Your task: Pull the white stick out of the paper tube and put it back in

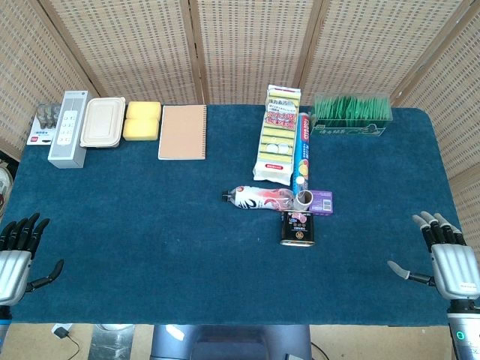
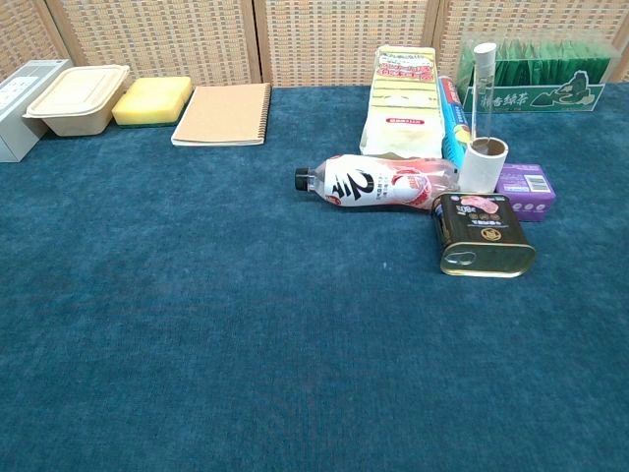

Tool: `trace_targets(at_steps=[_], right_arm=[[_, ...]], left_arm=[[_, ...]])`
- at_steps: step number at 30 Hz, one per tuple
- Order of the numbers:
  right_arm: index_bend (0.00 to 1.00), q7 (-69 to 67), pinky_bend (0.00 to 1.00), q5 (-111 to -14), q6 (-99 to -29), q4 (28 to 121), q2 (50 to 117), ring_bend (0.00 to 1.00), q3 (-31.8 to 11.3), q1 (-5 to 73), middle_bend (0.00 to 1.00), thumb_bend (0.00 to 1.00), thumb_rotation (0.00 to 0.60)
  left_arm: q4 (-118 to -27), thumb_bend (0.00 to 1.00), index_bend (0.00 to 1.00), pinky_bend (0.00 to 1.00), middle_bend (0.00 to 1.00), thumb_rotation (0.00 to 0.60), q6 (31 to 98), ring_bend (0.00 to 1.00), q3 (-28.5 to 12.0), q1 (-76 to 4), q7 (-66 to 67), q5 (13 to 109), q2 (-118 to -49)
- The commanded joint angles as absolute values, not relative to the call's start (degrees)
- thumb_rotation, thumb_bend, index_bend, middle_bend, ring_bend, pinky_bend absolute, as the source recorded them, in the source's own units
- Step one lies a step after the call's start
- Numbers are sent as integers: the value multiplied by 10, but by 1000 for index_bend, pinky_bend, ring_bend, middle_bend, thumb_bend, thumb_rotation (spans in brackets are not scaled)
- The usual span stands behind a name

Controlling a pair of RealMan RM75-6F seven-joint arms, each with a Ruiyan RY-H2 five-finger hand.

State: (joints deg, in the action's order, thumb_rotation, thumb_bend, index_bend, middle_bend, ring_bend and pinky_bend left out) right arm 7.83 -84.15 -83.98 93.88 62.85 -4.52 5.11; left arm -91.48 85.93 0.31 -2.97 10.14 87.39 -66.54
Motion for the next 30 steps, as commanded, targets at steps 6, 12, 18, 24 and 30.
trace_targets(at_steps=[6,12,18,24,30], right_arm=[[116,76,180,-836,-842,938,630,115,-47,49,129,94,167],[116,66,193,-823,-837,927,639,122,-50,49,134,94,186],[116,59,217,-809,-833,915,647,129,-55,49,138,95,211],[116,50,248,-803,-837,906,661,145,-62,50,142,94,223],[116,38,303,-799,-819,903,684,175,-73,69,158,94,227]], left_arm=[[-920,314,8,35,0,312,840,0,16,-35,99,884,-656],[-918,315,8,35,0,312,850,0,16,-32,93,891,-655],[-917,315,7,35,0,318,844,0,27,-37,69,913,-645],[-900,314,7,35,0,337,856,0,30,-38,61,938,-655],[-882,315,7,35,0,336,827,0,27,-53,59,928,-675]])
